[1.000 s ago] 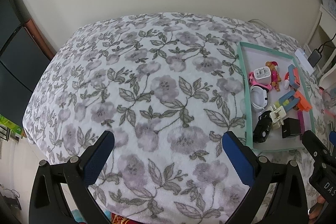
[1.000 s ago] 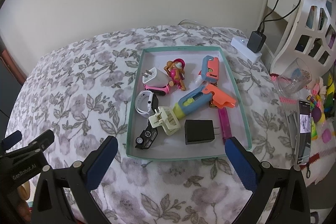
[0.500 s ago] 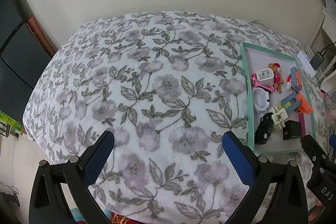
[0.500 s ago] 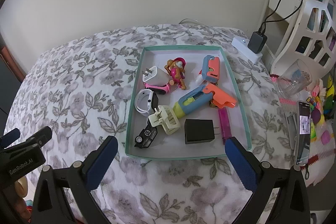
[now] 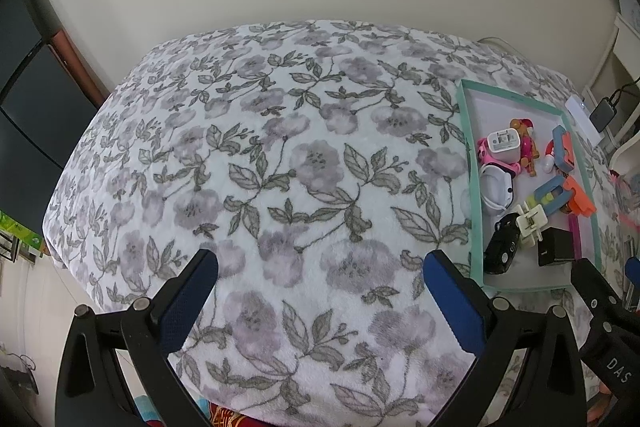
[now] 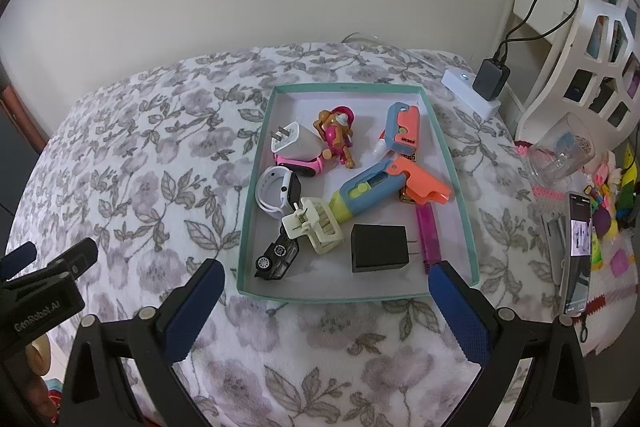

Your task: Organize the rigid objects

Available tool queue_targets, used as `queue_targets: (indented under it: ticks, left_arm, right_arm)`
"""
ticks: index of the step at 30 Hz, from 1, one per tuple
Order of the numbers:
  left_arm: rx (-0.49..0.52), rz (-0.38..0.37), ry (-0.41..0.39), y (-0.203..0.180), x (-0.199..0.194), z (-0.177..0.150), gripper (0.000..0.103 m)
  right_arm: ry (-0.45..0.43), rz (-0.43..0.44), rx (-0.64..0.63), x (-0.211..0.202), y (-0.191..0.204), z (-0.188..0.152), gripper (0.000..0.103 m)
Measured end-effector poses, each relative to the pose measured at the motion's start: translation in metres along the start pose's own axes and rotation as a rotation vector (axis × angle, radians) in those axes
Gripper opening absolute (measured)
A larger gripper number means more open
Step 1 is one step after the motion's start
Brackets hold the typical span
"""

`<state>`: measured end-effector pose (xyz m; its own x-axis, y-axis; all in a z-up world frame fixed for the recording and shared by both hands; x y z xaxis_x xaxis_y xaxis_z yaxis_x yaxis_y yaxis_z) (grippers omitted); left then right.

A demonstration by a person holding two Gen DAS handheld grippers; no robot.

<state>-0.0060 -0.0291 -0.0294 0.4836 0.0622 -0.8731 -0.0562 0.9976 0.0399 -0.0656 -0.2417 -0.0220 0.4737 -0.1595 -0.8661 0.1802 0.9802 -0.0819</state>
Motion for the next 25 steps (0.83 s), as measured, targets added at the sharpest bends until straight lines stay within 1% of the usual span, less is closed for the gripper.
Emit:
queue_targets:
  ticks: [20, 25]
  left_arm:
    - [0.0, 0.003, 0.001, 0.0013, -0.0006, -0.0003, 0.102]
    - [0.002, 0.007, -0.018, 0.0015, -0.004, 0.0016, 0.102]
  right_arm:
    - [0.003, 0.0, -0.005, 0.0013, 0.0009, 0.0002, 0.103]
    - [0.006, 0.001, -0.011, 0.002, 0.0004, -0.0014, 0.103]
Point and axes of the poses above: each gripper's, at about its wrist camera, not at the fingertips, and x roughly the way its jaws point, y to its left, z to its top, the point moved 7 cm from there along x, roughly the way its jaws point, and after that the axes turned 9 degrees about -x, right-handed, at the moved point
